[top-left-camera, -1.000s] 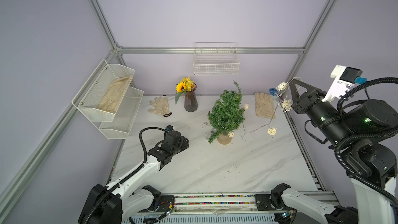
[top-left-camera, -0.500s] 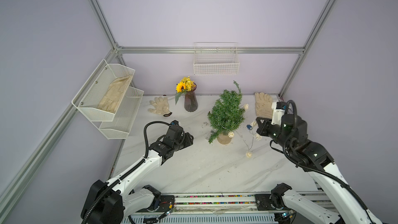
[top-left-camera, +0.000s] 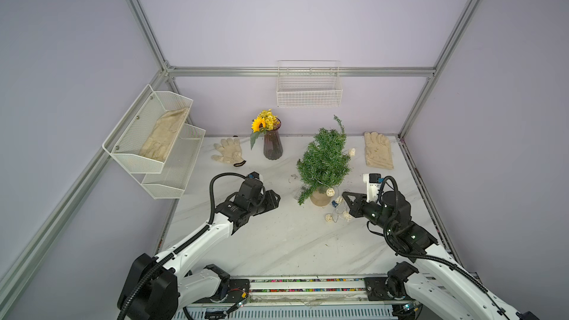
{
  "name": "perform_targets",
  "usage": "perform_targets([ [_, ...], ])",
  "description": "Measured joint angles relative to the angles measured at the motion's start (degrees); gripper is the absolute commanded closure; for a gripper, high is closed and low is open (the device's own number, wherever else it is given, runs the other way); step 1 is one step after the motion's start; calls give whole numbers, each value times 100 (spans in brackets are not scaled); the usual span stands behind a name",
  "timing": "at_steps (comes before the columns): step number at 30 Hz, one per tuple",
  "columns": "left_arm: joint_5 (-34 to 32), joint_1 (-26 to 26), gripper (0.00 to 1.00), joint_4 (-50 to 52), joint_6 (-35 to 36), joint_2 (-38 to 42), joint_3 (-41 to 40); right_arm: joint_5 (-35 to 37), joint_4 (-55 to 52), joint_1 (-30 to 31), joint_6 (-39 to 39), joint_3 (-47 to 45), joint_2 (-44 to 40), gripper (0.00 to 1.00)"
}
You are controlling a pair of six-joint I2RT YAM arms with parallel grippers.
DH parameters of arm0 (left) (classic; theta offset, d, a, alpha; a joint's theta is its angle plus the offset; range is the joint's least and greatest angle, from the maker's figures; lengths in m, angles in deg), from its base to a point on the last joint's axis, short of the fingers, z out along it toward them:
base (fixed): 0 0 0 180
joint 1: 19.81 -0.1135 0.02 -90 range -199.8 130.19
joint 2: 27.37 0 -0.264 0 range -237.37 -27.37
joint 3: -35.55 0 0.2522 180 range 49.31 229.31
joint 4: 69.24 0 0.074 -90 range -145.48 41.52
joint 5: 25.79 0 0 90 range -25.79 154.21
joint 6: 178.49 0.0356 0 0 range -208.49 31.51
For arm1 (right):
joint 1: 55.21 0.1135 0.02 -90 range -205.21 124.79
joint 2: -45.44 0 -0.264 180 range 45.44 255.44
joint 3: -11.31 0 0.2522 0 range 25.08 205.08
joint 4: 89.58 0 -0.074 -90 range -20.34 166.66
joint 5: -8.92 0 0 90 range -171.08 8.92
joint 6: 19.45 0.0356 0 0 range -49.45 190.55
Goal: Remove string lights from the small christmas tree
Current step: Remove the light string from the Christmas tree.
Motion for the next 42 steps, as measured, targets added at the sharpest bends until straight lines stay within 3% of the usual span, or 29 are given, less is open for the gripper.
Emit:
perform_targets([
  [7, 85, 0, 53, 4, 168, -560, 476, 334, 866, 0, -306, -83, 201, 100],
  [9, 127, 0, 53, -4, 245, -695, 678, 439, 992, 0, -365, -83, 374, 94],
  [20, 433, -50, 53, -22, 671, -1587, 1714, 660, 1226, 0, -767, 304, 1340, 84],
  [26, 623, -114, 53, 17, 769, -2024, 1891, 723, 1329, 0, -938, 496, 1419, 78],
  [42, 664, -127, 53, -17, 745, -2087, 1891, 1075, 1349, -28, -1071, 413, 1274, 92],
])
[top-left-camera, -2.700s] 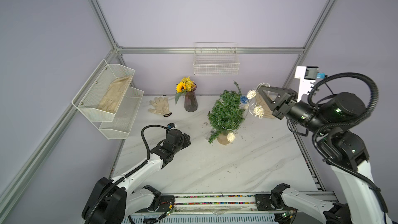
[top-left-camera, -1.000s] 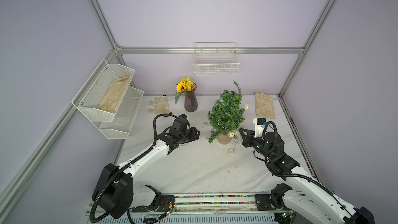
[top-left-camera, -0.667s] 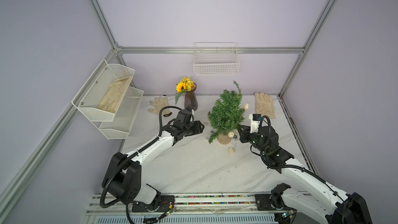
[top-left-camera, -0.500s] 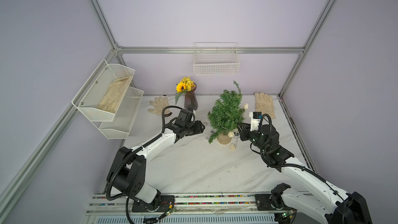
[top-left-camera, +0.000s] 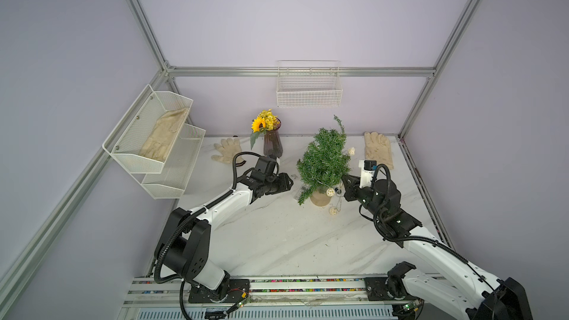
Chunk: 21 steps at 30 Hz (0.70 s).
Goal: Remove string lights from the small christmas tree
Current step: Remove the light string from the Christmas tree.
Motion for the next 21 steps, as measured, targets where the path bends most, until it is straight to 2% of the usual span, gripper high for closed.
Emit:
perform_targets([
  [11, 0, 0, 54, -11, -96, 0, 0, 385, -57, -48, 24, 0, -61, 100],
  [21, 7, 0, 53, -13, -94, 0, 0, 933, -354, -96, 92, 0, -251, 100],
])
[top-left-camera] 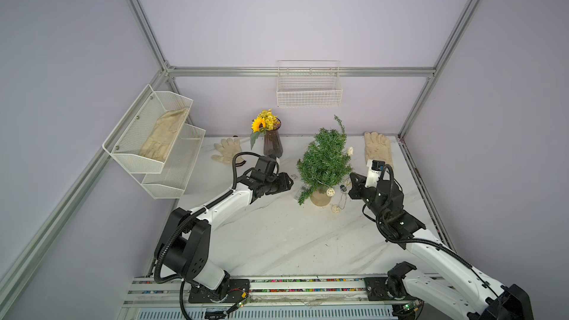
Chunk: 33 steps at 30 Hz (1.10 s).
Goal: Remove string lights from the small christmas tree
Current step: Remove the light string from the Christmas tree.
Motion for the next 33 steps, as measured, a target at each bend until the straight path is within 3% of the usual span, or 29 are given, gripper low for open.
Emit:
perform_targets([
  [8, 15, 0, 53, -2, 0, 0, 0, -33, -219, -33, 35, 96, -184, 100],
  [17, 50, 0, 54, -13, -2, 0, 0, -1005, -413, -37, -175, 568, -138, 100],
  [24, 103, 0, 54, -94, -44, 0, 0, -1067, -671, -37, -184, 501, -553, 100],
  [33, 142, 2, 54, -190, -160, 0, 0, -1539, -605, -37, -66, 15, -334, 100],
])
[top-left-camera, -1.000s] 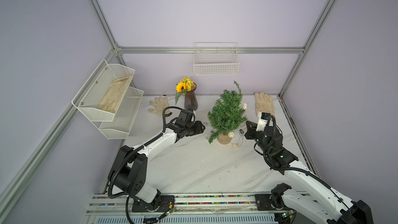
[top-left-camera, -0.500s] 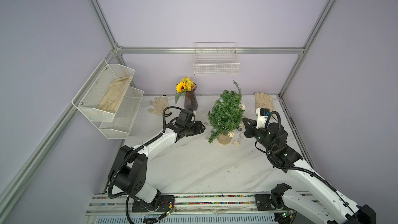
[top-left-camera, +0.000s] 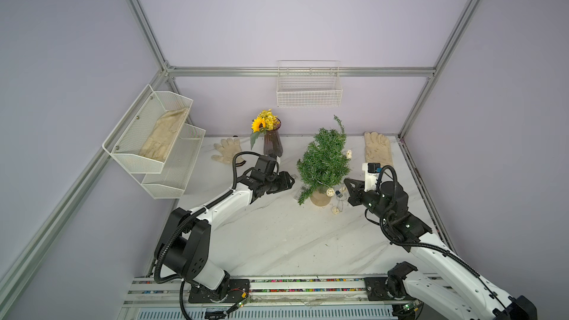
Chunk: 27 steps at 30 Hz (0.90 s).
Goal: Remove string lights from the small christmas tree
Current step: Remove the light string from the Christmas tree.
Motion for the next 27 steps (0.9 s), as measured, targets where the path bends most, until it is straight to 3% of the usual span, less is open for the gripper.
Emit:
perform_targets([
  [6, 0, 0, 55, -72, -39, 0, 0, -173, -66, 0, 13, 107, -90, 100],
  [13, 0, 0, 54, -90, -39, -4, 0, -216, -319, 0, 87, 833, -308, 100],
  [27, 0, 0, 55, -90, 33, -7, 0, 730, -1049, 0, 146, 2345, 9, 100],
])
